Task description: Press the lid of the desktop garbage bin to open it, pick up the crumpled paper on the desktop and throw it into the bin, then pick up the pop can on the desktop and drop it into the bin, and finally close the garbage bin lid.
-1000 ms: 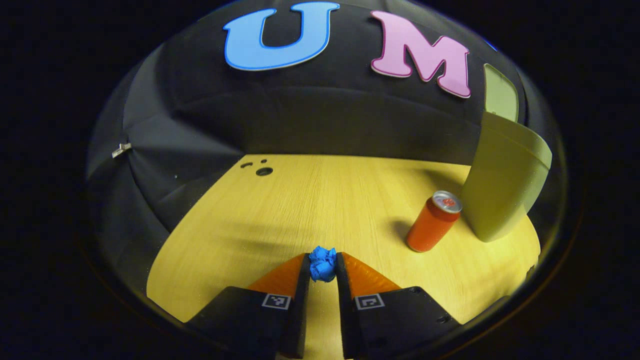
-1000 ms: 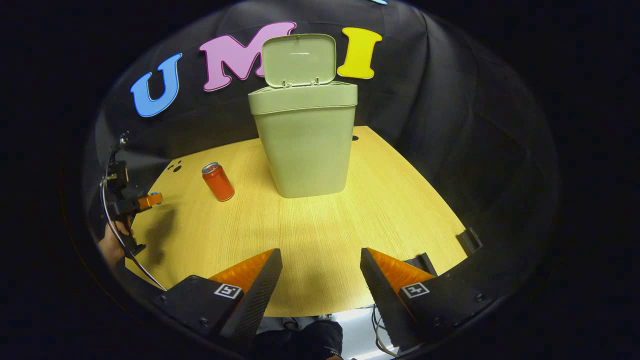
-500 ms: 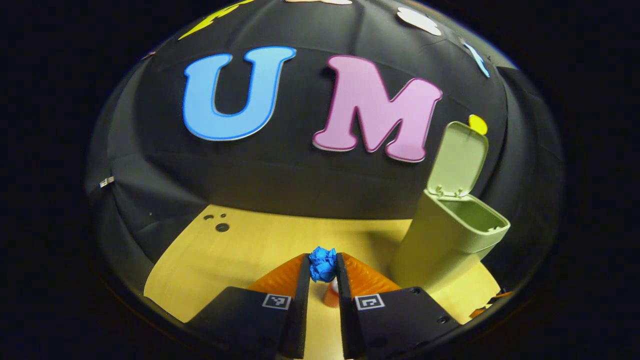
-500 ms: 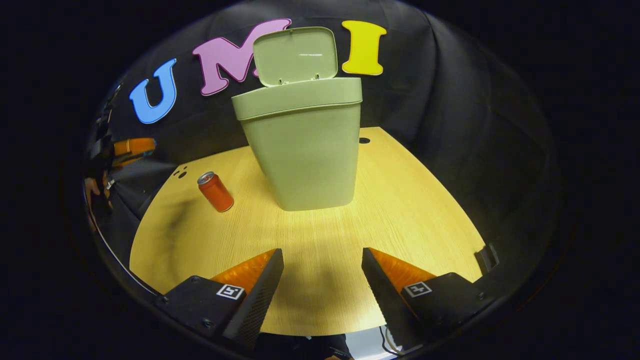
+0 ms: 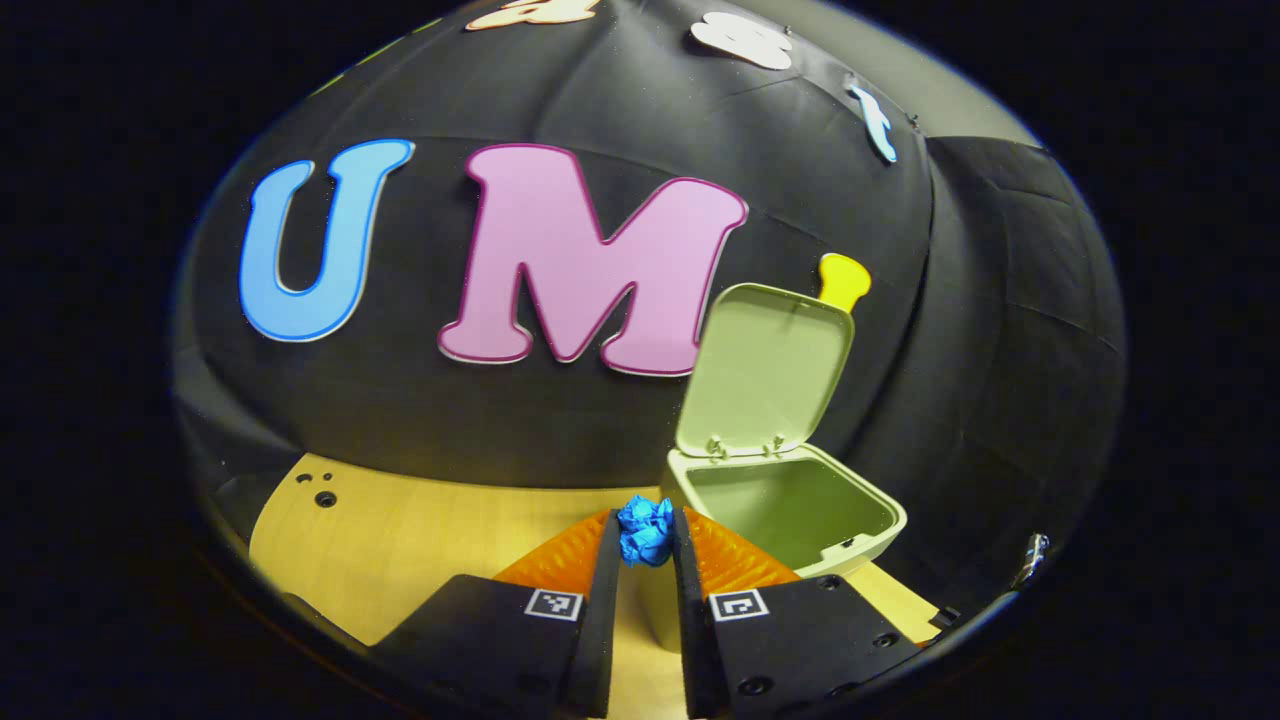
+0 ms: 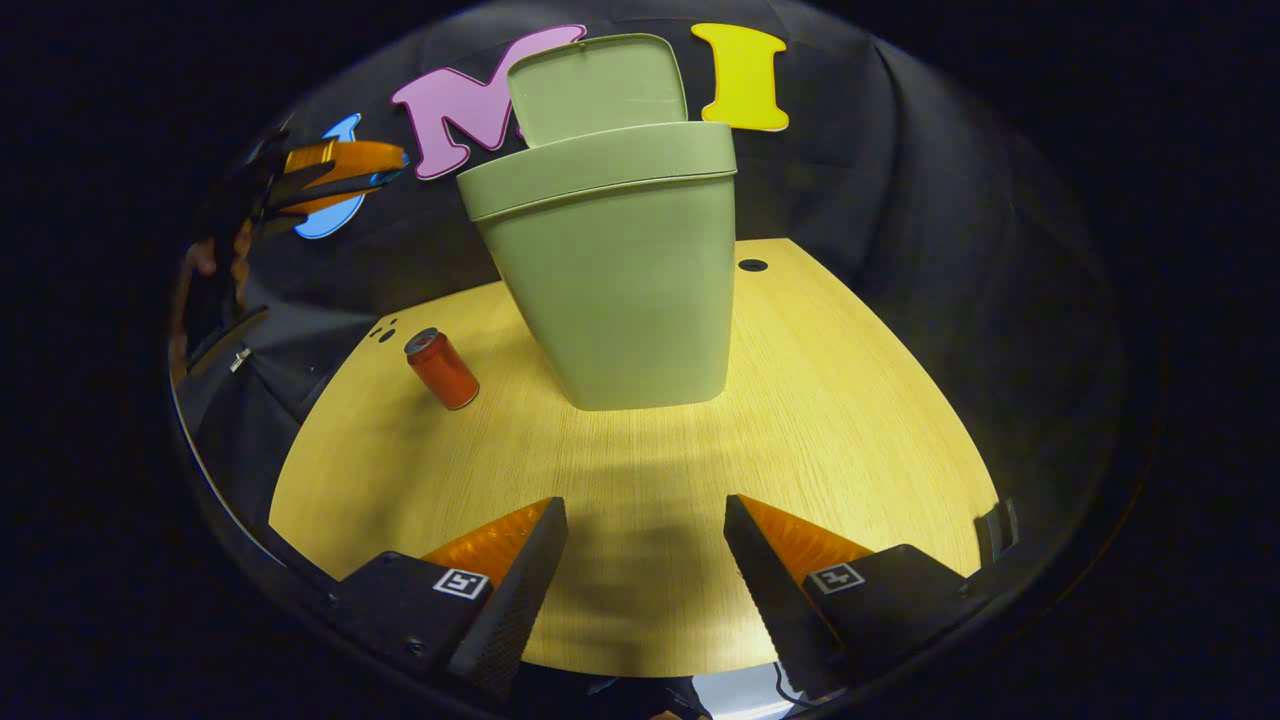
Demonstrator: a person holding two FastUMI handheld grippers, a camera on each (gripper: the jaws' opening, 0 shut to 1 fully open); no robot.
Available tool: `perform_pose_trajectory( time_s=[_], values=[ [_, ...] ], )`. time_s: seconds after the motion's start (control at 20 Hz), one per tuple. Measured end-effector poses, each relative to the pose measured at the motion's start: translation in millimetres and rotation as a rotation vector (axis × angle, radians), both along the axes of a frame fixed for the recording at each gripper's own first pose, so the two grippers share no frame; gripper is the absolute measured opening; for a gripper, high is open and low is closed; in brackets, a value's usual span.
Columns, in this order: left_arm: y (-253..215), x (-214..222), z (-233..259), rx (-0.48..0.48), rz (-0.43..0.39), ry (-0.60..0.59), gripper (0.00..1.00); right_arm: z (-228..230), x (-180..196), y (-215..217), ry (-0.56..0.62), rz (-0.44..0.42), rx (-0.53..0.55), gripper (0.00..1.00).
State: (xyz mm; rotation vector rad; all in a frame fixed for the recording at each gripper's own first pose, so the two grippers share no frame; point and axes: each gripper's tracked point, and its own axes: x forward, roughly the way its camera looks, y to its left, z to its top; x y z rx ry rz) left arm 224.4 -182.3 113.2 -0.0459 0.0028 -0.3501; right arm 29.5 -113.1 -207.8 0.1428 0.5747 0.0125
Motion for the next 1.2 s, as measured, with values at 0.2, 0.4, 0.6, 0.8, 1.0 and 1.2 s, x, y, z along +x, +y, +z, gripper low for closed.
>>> perform_pose_trajectory(
  time_s=[0.2,0.4,0.6,0.8,1.0,1.2],
  values=[
    [-45.4,3.0,-0.9,0.027,-0.076,0.003,0.32,-2.7,0.0,-8.7,0.005,0.010,0.007,0.99],
    [-75.6,7.8,-14.2,0.053,-0.125,0.035,0.33,-4.7,0.4,-15.4,0.008,0.005,0.023,1.00],
    [-88.3,15.0,-25.1,0.088,-0.127,0.069,0.36,-6.5,1.3,-17.2,0.012,0.012,0.041,0.99],
    [-97.3,15.7,-28.8,0.106,-0.130,0.077,0.46,-9.5,0.3,-13.8,0.016,0.045,0.034,0.99],
    [-98.3,14.6,-25.9,0.112,-0.115,0.058,0.84,-13.3,0.2,-13.5,0.027,0.069,0.026,1.00],
    [-78.3,9.8,-23.0,0.109,-0.057,0.026,0.99,-13.9,4.5,-9.9,0.031,0.091,0.027,0.99]
  ],
)
